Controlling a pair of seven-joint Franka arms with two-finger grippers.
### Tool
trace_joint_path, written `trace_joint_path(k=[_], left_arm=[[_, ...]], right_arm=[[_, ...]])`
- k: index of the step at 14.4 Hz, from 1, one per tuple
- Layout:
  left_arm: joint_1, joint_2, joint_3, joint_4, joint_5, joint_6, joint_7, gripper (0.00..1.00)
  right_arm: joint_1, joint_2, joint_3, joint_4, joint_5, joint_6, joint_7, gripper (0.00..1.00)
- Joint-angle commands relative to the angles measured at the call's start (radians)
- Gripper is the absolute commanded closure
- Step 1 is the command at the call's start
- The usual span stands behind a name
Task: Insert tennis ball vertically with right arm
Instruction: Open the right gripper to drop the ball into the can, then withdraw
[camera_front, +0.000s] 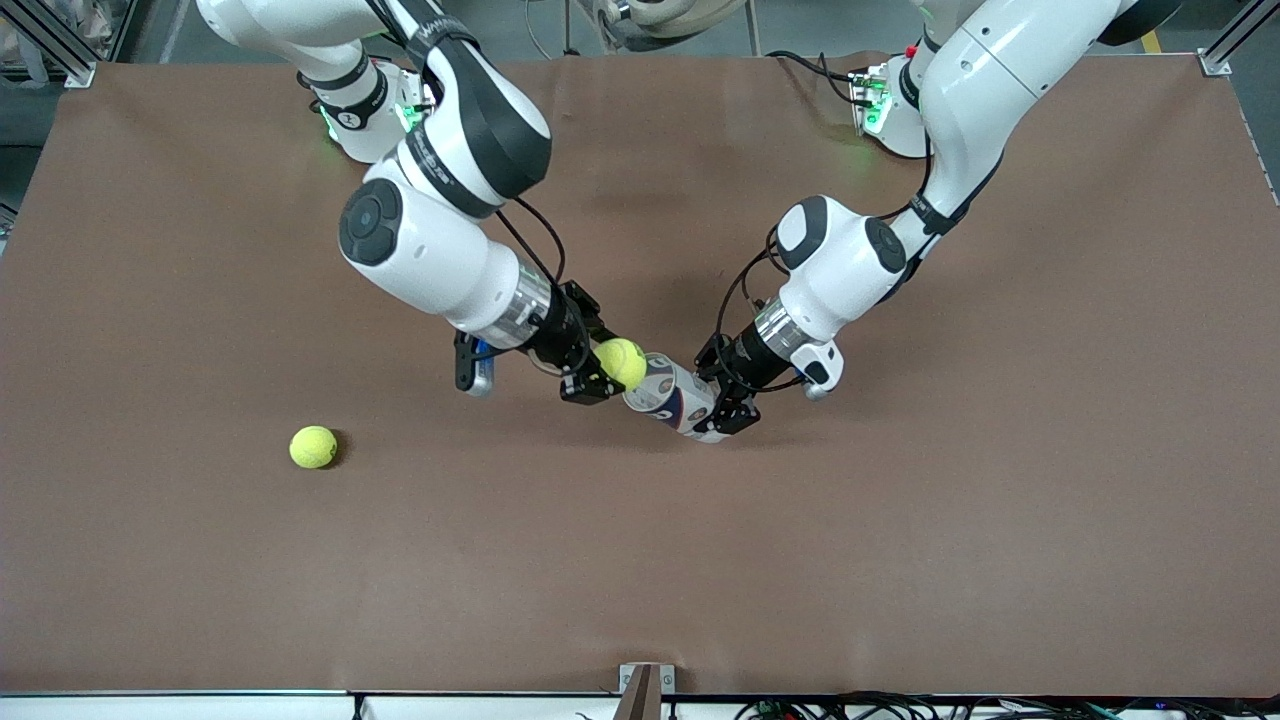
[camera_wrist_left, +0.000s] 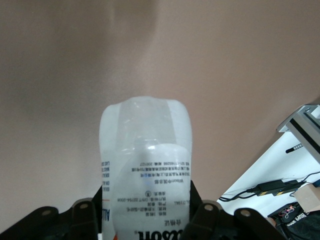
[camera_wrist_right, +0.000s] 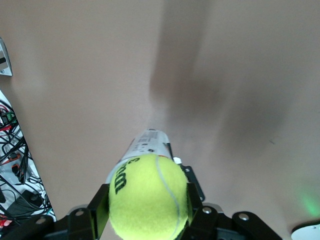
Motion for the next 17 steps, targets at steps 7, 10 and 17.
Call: trace_joint_path(k=[7,10,17], left_arm=[[-0.011,0.003,-0.004,0.003,-0.026,0.013,0.007,0.39],[-0.008,-0.001,-0.004,0.0,-0.026,0.013,0.005,0.4],[-0.016,0.01,-0.009,0.028,-0.026,0.008,0.0,0.4]], right_arm=[[0.027,0.068,-0.01,0.093,0.007,-0.023,0.046,0.89],[0.035,0.071,-0.01,0.093,0.007,-0.02,0.046,0.45],[0.012,0.069,-0.019,0.14,-0.003,-0.09,0.035,0.0]])
